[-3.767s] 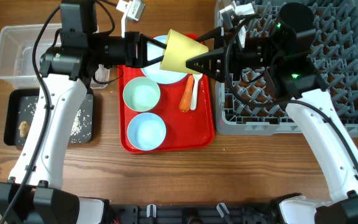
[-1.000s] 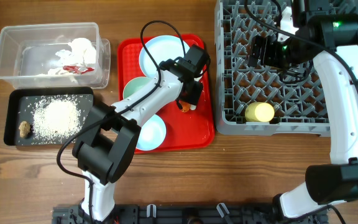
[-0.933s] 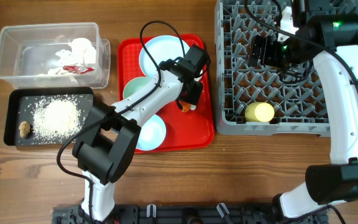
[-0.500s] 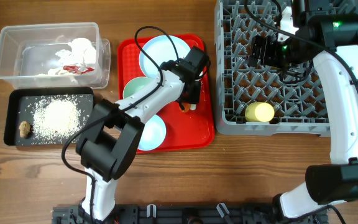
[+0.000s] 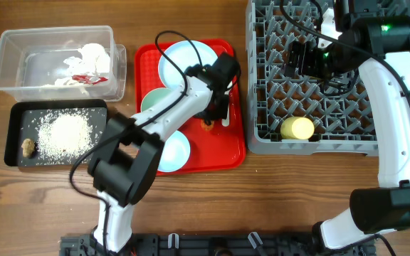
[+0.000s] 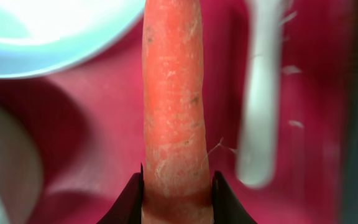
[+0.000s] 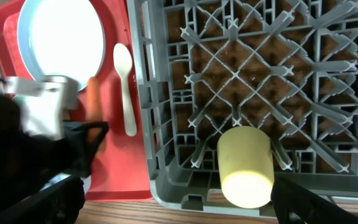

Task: Sort waste into correct bins and load items into the dishwasher rack
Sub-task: 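Drop the carrot onto the rice on the black tray, then reach the right gripper to the red tray and grasp the green bowl, then place the green bowl upright in the dish rack with the right gripper, then grasp the light-blue bowl on the red tray with the right gripper, then insert the light-blue bowl into the dish rack slots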

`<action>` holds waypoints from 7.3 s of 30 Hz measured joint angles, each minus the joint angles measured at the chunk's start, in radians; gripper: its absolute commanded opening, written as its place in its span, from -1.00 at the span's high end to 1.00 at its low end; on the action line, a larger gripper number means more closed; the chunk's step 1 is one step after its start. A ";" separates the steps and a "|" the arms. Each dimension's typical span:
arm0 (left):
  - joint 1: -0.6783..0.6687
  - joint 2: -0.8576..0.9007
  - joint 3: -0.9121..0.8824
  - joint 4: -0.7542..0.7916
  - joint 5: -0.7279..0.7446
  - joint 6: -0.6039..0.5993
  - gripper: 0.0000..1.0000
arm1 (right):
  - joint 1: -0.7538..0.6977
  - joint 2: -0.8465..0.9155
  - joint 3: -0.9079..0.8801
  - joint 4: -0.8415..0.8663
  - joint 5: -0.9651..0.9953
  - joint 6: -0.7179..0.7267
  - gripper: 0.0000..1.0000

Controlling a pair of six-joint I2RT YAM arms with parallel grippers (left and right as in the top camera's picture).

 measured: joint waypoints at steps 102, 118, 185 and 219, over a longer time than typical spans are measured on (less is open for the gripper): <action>0.877 -0.467 -0.109 -0.005 0.168 -0.004 -1.00 | 0.448 0.334 0.047 0.439 0.000 0.265 0.91; 0.877 -0.463 -0.109 -0.002 0.168 -0.004 -1.00 | 0.256 0.515 0.077 1.333 1.370 -0.773 0.91; 0.877 -0.462 -0.109 0.000 0.168 -0.004 -1.00 | 0.584 0.399 -0.338 0.531 -0.183 0.192 0.91; 0.877 -0.461 -0.109 0.000 0.168 -0.004 -1.00 | 0.372 0.285 -0.190 0.759 1.421 -0.500 0.92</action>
